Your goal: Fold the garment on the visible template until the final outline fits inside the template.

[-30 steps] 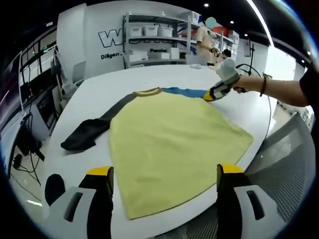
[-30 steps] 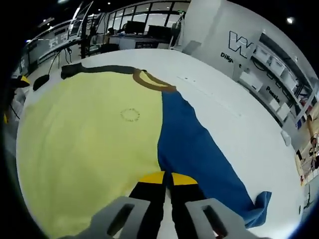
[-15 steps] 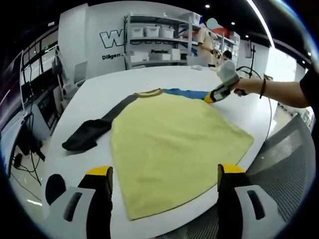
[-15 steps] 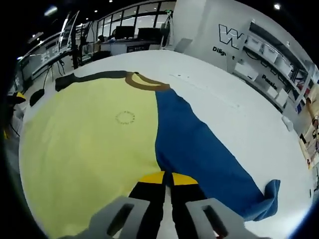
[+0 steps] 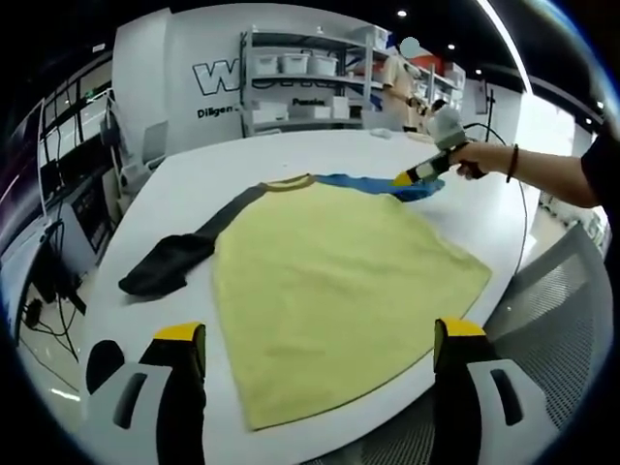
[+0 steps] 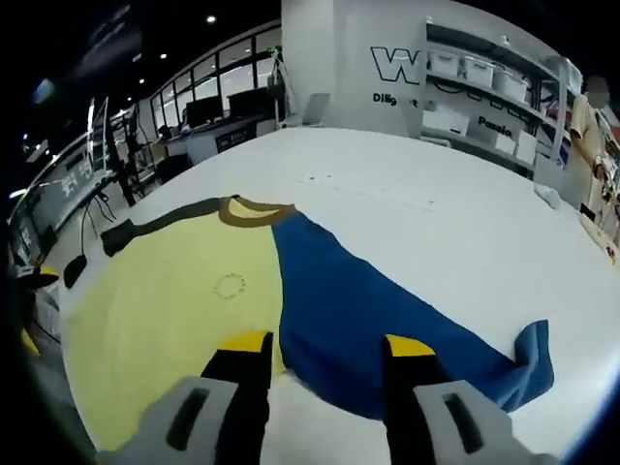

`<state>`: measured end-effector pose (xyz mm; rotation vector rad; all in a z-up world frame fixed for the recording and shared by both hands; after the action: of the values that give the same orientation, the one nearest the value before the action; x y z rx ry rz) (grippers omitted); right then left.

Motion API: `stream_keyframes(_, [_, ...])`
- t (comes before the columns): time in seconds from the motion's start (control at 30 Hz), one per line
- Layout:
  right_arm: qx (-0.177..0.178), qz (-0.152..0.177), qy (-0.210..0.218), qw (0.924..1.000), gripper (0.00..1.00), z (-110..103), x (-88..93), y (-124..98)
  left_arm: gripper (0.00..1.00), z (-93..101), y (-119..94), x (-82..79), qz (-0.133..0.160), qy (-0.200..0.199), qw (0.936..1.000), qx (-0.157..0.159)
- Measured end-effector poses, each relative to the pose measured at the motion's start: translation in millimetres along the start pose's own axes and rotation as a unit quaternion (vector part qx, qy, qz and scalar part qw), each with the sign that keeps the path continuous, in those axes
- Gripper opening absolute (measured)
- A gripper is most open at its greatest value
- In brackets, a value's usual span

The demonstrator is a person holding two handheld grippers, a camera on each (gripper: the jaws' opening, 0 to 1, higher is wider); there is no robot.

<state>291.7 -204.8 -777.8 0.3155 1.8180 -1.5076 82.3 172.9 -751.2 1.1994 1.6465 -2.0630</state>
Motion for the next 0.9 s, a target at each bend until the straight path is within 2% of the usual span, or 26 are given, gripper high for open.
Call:
stream_keyframes(0.1, [0.012,0.007,0.006,0.9999,0.57,12.0,-0.5,-8.1,0.99,0.2,-0.1,-0.1,0.000,-0.002,1.0000,0.003])
stream_keyframes(0.23, [0.013,0.007,0.012,0.9998,0.64,17.4,0.4,-10.6,0.99,0.1,-0.2,-0.3,0.001,-0.001,1.0000,0.002])
stream_keyframes(0.47, [0.013,0.003,0.020,0.9997,0.82,27.5,3.1,-13.7,0.99,0.4,-0.3,-0.6,0.002,-0.003,1.0000,0.003])
stream_keyframes(0.53, [0.018,0.002,0.032,0.9993,0.83,38.4,6.0,-17.9,0.99,0.2,0.4,0.7,-0.006,-0.009,0.9999,0.002])
stream_keyframes(0.57, [0.014,0.005,0.049,0.9987,0.83,49.5,8.1,-21.8,0.99,0.6,0.8,1.4,-0.011,-0.008,0.9999,0.003])
stream_keyframes(0.63, [0.035,0.001,0.060,0.9976,0.84,76.6,11.5,-31.5,0.99,0.6,1.0,1.6,-0.012,-0.008,0.9999,0.004])
stream_keyframes(0.9, [0.053,-0.003,0.076,0.9957,0.84,115.7,18.0,-41.5,0.99,-0.7,1.7,2.4,-0.016,-0.011,0.9998,0.001])
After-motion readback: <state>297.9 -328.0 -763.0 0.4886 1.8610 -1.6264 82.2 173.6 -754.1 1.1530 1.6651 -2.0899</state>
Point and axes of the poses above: the point that each gripper's makers call its tool centre point, and the gripper's own axes: y roughly forward along the fingers, z roughly to its right, x roughly out of its underside, the point moved 7 cm from there along -y, roughly backward along the fingers, and after that the axes turned 8 degrees about -z, right-handed, at the moved point
